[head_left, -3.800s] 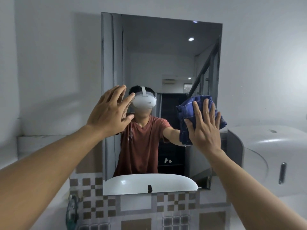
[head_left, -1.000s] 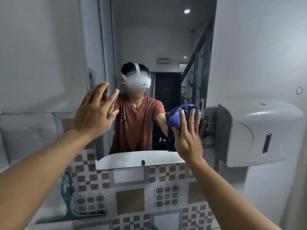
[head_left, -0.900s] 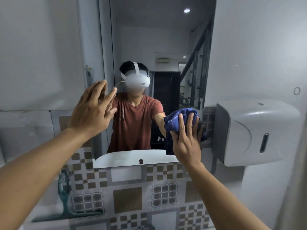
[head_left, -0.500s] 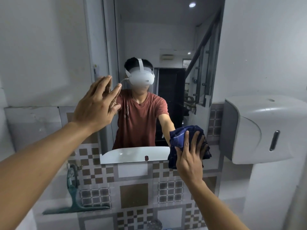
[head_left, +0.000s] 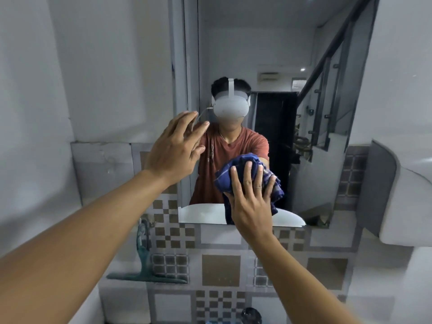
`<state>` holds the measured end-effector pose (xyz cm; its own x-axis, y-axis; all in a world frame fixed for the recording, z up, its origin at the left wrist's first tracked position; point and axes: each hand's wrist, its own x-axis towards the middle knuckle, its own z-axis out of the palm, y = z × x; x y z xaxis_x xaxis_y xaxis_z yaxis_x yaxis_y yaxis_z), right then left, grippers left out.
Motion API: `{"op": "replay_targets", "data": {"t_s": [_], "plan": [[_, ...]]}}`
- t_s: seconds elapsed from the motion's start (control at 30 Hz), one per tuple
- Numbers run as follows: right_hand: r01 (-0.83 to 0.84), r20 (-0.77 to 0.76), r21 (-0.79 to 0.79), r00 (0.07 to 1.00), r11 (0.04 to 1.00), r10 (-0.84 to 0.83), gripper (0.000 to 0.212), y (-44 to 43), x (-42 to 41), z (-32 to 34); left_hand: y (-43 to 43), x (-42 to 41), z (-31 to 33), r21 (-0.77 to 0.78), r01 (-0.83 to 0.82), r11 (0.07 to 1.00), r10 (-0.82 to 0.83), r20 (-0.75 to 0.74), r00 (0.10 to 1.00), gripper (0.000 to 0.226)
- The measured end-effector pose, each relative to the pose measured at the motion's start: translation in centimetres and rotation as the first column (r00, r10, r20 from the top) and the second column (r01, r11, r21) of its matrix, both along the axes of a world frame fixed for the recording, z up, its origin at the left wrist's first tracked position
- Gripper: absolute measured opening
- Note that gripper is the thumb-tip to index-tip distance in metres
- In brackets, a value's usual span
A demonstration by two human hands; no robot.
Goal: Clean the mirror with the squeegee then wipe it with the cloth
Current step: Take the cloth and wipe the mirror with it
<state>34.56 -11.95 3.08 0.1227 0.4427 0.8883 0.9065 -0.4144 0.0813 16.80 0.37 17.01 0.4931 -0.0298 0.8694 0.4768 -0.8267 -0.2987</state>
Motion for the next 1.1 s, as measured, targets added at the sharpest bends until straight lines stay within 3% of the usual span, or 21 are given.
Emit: {"op": "replay_targets", "data": {"t_s": [0.2, 0.57, 0.83, 1.1], "plan": [[-0.135, 0.187, -0.138, 0.969, 0.981, 0.16, 0.063, 3.2, -4.0, -0.5, -0.1, -0.3, 0.4, -0.009, -0.02, 1.0, 0.019, -0.031, 0.999, 0.055], [-0.143, 0.353, -0.418, 0.884, 0.897, 0.306, 0.057, 4.0, -5.0, -3.0, -0.6, -0.3, -0.1, -0.035, -0.027, 0.999, 0.026, -0.028, 0.999, 0.055], [-0.114, 0.347, -0.355, 0.906, 0.928, 0.243, 0.061, 1.0, -1.9, -3.2, -0.4, -0.6, -2.8, -0.041, -0.042, 0.998, 0.041, -0.024, 0.999, 0.056], [-0.015, 0.174, -0.159, 0.984, 0.987, 0.043, 0.065, -3.4, 3.5, -1.9, -0.7, 0.3, -4.3, 0.007, -0.032, 0.999, 0.032, -0.025, 0.999, 0.054]]}}
